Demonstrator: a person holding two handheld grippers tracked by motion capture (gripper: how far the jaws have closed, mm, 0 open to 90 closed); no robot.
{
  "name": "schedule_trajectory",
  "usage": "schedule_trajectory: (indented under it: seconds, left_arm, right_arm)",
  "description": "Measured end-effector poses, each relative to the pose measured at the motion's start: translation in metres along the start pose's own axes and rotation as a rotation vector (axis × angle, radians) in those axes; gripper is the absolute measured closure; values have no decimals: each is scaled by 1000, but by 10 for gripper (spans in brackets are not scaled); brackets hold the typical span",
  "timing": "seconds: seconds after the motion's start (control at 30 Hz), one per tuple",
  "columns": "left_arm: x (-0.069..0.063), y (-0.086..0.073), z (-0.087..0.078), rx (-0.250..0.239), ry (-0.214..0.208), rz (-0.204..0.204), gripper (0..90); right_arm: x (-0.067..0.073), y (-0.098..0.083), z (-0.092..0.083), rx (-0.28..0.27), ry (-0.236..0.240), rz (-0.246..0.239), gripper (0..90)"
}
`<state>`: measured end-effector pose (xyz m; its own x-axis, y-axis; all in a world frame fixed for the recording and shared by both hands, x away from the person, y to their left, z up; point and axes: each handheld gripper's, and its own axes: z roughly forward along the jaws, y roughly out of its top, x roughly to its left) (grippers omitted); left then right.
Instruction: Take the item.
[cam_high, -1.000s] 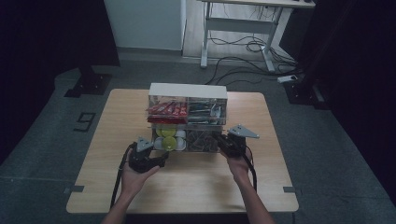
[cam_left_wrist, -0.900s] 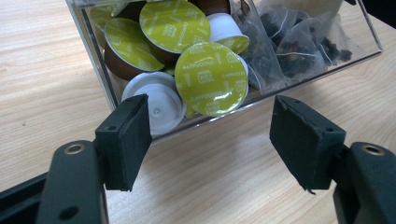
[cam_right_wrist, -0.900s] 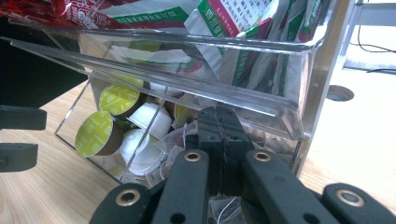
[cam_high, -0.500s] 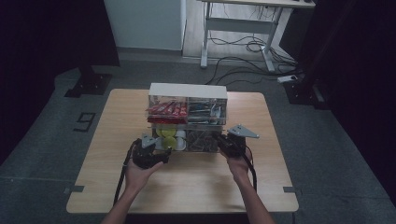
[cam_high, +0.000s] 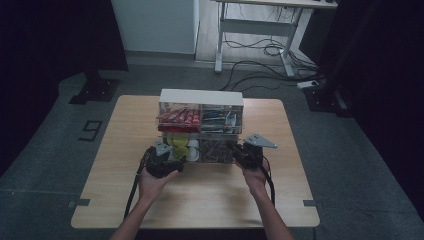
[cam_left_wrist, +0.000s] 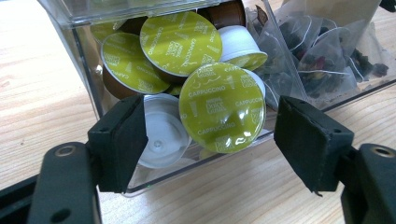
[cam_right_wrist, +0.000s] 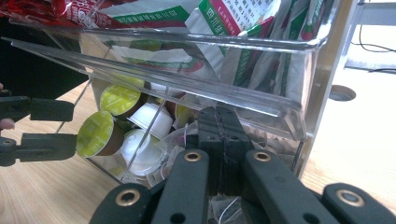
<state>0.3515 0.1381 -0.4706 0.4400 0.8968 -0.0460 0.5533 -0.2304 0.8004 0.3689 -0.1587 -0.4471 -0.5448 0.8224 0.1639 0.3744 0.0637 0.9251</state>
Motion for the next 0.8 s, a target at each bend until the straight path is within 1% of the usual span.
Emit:
schedule_trajectory:
  seconds: [0.17, 0.4, 0.6, 0.8]
  left_arm:
    - [-2, 0, 3, -9, 3, -5, 256]
    - [-5, 2, 8, -9, 7, -1, 255]
    - [-6, 2, 14, -6, 13, -3, 256]
    - [-6, 2, 18, 1, 20, 5, 256]
  right_arm:
    - [0, 0, 0, -1, 0, 1, 889]
    - [0, 0, 0, -1, 1, 0, 889]
    - [0, 0, 0, 0, 2, 0, 889]
    - [-1, 0, 1, 0, 3, 0, 888]
